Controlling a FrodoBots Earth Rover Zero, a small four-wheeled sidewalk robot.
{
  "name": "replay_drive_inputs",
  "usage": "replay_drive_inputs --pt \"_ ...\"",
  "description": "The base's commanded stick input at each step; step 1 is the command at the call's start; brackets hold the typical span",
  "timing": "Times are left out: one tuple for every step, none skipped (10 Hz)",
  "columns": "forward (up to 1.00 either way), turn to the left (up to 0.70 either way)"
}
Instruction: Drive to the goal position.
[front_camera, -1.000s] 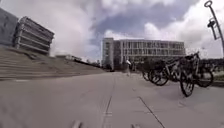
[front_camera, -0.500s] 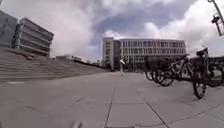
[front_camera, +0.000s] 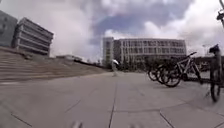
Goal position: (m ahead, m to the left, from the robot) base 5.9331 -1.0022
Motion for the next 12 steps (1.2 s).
replay_drive_inputs --pt "0.7 0.0" --pt "0.7 0.0" --pt "0.7 0.0" --pt "0.7 0.0" --pt "0.7 0.0" --pt "0.7 0.0" --pt "0.7 0.0" --pt "0.7 0.0" --pt "0.7 0.0" --pt "0.7 0.0" --pt "0.7 0.0" --pt "0.7 0.0"
